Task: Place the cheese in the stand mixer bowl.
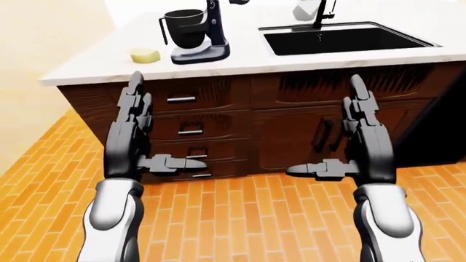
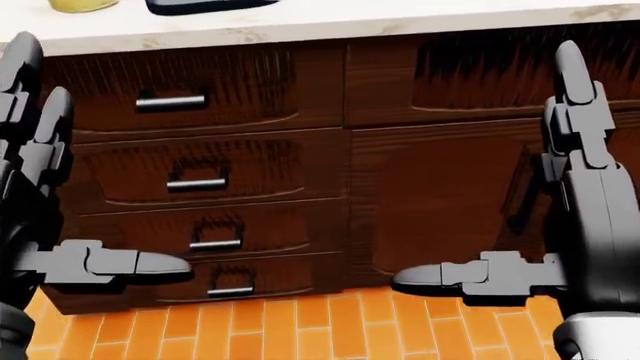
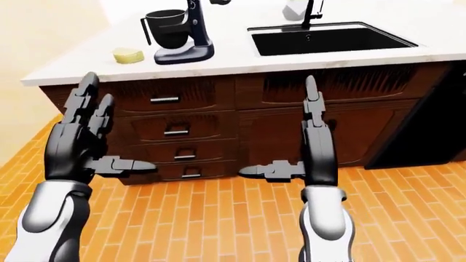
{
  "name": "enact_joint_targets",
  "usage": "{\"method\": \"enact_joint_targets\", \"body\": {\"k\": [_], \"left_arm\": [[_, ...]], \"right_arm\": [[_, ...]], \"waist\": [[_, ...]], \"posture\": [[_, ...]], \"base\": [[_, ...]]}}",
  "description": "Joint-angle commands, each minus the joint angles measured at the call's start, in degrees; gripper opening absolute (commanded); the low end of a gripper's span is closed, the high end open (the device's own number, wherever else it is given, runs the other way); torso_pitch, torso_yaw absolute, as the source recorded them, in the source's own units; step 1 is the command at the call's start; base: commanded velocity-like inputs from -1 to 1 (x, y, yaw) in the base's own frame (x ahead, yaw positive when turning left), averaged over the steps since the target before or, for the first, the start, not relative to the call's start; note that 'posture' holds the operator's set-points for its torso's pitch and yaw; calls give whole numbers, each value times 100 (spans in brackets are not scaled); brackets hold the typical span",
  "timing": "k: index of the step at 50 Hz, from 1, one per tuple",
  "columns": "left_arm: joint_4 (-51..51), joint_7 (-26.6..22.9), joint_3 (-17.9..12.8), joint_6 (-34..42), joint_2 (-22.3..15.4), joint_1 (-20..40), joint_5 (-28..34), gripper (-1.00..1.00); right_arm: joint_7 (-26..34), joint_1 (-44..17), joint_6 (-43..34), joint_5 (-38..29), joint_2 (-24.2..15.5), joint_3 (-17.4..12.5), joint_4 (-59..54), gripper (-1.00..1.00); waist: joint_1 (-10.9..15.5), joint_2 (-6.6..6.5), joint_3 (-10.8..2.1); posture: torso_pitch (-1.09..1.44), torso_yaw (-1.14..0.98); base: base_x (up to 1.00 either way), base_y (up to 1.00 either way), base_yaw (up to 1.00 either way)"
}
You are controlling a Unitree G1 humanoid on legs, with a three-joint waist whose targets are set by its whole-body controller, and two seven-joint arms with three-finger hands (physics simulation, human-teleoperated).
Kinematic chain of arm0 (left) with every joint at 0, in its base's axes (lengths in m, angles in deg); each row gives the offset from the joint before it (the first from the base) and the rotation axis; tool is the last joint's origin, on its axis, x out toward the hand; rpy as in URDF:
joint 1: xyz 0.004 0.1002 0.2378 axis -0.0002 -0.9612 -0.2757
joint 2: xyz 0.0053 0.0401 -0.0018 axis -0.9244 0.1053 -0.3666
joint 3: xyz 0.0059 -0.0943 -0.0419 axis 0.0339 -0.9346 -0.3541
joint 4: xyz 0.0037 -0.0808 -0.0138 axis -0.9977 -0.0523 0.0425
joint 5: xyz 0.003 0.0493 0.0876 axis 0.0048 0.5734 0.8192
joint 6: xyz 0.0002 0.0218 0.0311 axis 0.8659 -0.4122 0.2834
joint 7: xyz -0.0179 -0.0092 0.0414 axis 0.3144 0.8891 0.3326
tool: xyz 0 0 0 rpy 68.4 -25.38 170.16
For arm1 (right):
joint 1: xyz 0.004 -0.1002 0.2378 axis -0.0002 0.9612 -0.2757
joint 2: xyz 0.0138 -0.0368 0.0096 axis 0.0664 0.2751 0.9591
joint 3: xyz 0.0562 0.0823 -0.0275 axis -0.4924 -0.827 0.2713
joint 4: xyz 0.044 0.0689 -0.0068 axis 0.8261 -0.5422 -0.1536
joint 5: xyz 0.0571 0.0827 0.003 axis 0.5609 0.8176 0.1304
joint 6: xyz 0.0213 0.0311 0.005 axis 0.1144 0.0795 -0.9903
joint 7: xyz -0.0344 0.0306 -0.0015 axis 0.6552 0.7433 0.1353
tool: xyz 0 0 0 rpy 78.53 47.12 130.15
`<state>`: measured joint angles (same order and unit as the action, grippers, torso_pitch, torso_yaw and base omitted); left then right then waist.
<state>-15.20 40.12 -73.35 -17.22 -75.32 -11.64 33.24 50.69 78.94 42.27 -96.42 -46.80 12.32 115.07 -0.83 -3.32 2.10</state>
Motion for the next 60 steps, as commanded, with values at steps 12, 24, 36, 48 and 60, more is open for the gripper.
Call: {"method": "enact_joint_targets", "body": {"k": [12, 24, 36, 48, 60], "left_arm": [[130, 40, -81, -111, -55, 84, 17, 100], [131, 37, -89, -130, -57, 69, 18, 100], [94, 32, -119, -178, -70, 60, -5, 100], [117, 31, -135, -187, -67, 35, -9, 100], [130, 28, -163, -174, -84, 54, -14, 100]], "right_arm": [[13, -122, 196, 37, -11, 4, 106, 100], [13, -130, 168, 68, 1, 22, 129, 100], [30, -109, 65, 23, 11, 91, 55, 100], [-28, -72, 87, 77, 26, 30, 6, 100], [-25, -86, 74, 48, 11, 67, -21, 100]], "waist": [[55, 351, -69], [47, 354, -57], [62, 240, -75], [100, 254, -62], [133, 279, -67]], "posture": [[0, 0], [0, 0], [0, 0], [0, 0], [0, 0]], "base": [[0, 22, 0], [0, 22, 0], [0, 22, 0], [0, 8, 11], [0, 0, 24]]}}
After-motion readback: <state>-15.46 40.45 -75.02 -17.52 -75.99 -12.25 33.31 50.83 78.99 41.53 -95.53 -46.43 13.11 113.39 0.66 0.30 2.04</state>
